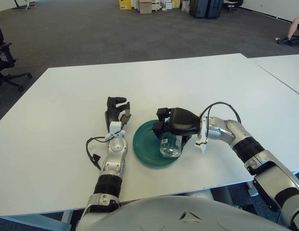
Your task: Put the bottle into the plate.
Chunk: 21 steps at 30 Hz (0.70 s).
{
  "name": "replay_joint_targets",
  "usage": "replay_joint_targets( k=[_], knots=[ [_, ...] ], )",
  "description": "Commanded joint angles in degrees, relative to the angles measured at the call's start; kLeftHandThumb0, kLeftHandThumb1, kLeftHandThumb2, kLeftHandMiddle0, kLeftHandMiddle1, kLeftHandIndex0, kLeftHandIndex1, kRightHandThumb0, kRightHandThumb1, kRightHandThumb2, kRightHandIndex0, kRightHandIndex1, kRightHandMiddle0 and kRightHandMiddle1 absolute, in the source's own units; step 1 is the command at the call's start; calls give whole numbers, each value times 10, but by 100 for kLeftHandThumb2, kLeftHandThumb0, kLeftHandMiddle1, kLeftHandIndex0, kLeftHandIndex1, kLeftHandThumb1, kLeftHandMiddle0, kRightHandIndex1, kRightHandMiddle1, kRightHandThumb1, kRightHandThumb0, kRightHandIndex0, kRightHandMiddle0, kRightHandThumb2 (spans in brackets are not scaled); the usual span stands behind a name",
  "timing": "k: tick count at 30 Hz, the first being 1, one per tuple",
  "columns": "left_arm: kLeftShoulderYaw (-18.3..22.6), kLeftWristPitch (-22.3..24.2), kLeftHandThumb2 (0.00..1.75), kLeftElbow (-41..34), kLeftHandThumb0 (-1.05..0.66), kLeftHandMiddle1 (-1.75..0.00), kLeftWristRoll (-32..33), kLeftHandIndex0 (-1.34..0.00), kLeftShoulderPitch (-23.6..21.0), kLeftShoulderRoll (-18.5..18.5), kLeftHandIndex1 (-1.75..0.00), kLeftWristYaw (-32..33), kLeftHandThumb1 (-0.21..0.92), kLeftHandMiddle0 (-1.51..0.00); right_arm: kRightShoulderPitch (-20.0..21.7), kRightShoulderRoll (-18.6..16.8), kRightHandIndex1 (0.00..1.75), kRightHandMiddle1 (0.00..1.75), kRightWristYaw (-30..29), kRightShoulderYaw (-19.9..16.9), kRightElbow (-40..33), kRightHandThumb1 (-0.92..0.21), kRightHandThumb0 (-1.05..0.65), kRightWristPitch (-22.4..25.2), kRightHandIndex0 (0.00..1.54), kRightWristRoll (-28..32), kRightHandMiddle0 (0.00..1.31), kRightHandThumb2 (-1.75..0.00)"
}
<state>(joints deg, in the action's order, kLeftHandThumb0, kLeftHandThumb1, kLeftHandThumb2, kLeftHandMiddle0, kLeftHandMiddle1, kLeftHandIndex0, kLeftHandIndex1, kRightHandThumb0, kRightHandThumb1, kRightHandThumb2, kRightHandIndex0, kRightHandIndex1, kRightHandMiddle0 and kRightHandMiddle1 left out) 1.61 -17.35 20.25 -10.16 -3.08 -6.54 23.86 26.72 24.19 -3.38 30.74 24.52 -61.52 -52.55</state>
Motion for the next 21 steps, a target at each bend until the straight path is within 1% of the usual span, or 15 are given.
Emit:
replay_joint_targets(
  k=[1, 9, 15, 20, 21],
  knots=[
    [-1, -11, 41, 5, -35, -91, 1, -31, -18, -8, -163, 7, 92, -61, 28, 3, 175, 175, 0, -1, 0, -29, 47, -6, 62, 14, 73, -134],
    [-2, -20, 41, 15, -35, -90, 3, -31, -21, -11, -163, 9, 92, -60, 31, 1, 175, 175, 7, 0, 9, -30, 47, -18, 62, 28, 73, -133],
    [-2, -25, 41, 20, -35, -90, 8, -31, -22, -13, -162, 10, 92, -59, 29, -2, 175, 175, 5, -1, 6, -30, 47, -15, 62, 27, 73, -133],
    [-2, -27, 41, 21, -35, -90, 12, -31, -22, -13, -162, 10, 92, -60, 28, -5, 175, 175, -5, -6, -1, -33, 46, -12, 59, 24, 70, -130],
    [-2, -28, 41, 21, -35, -90, 13, -31, -22, -13, -162, 9, 92, -60, 27, -5, 175, 175, -8, -8, -3, -28, 29, -11, 62, 23, 62, -135]
  ],
)
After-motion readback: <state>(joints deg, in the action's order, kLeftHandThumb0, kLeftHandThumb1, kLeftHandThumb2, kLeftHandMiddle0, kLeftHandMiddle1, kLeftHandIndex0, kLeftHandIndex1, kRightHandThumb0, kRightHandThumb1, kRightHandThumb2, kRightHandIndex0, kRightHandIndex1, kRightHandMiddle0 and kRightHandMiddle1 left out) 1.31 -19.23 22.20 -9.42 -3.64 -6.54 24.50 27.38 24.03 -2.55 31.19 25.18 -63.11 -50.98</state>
